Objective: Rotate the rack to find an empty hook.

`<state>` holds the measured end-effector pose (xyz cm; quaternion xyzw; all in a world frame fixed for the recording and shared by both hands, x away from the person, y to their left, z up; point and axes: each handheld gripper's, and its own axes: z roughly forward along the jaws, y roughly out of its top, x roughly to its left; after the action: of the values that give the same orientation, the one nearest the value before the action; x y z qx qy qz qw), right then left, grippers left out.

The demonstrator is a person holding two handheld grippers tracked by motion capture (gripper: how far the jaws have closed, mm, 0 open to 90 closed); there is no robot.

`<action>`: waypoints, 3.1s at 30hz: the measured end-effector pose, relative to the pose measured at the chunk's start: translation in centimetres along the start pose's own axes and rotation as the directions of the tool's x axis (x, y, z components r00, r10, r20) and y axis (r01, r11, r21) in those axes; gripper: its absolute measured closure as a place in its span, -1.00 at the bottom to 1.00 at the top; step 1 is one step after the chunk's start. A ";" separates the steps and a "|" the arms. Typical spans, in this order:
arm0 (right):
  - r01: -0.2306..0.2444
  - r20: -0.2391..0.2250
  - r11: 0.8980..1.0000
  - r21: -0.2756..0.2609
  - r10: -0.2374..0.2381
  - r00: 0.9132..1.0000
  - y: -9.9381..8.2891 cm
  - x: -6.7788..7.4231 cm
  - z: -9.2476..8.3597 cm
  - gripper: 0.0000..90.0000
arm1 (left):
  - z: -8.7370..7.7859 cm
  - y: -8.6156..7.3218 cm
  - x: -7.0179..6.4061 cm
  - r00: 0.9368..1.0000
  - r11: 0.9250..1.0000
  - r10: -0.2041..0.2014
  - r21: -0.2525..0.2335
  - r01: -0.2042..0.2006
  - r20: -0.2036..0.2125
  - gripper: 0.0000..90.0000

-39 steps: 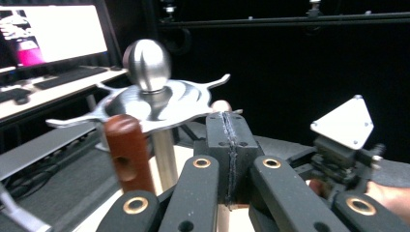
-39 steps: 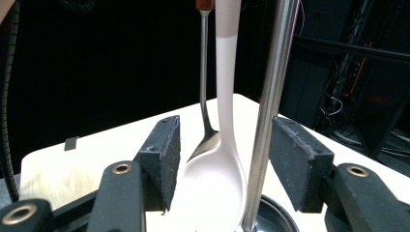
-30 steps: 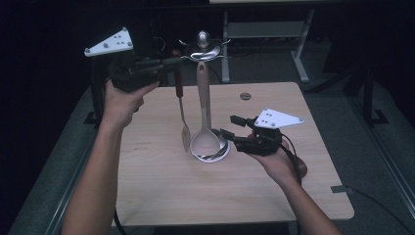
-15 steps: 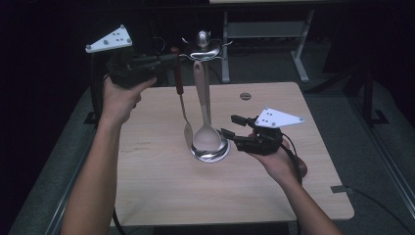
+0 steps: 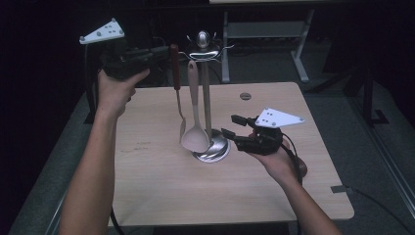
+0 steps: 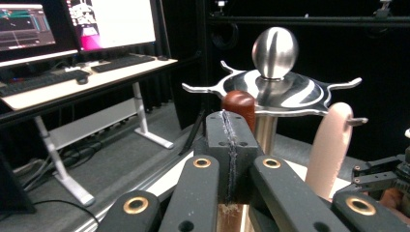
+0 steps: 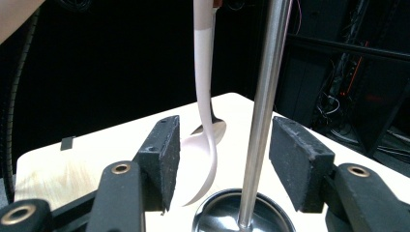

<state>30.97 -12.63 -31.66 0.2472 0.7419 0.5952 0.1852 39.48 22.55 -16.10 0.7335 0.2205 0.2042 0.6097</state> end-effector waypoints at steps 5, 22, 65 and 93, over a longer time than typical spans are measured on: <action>0.000 0.000 1.000 -0.001 0.000 1.000 0.0 -0.1 0.0 -0.02 | -0.3 -0.2 -0.6 1.000 1.000 -0.004 -0.011 0.004 0.015 1.00; 0.000 0.005 1.000 0.001 0.000 1.000 -0.1 -0.2 0.1 -0.02 | -0.3 1.2 -6.4 0.989 1.000 0.015 -0.017 -0.012 0.147 1.00; -0.012 0.016 1.000 0.012 0.011 1.000 -0.3 -0.4 0.2 -0.02 | -0.1 0.6 -5.8 0.998 1.000 0.023 0.017 -0.024 0.056 1.00; -0.013 0.017 1.000 0.018 0.013 1.000 -0.5 -0.3 0.3 -0.02 | -1.1 0.6 -5.4 1.000 0.999 0.030 0.017 -0.030 0.000 1.00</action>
<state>31.35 -12.64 -32.19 0.2587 0.7441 0.5875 0.1851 34.47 20.28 -15.46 0.7418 0.2113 0.2114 0.6003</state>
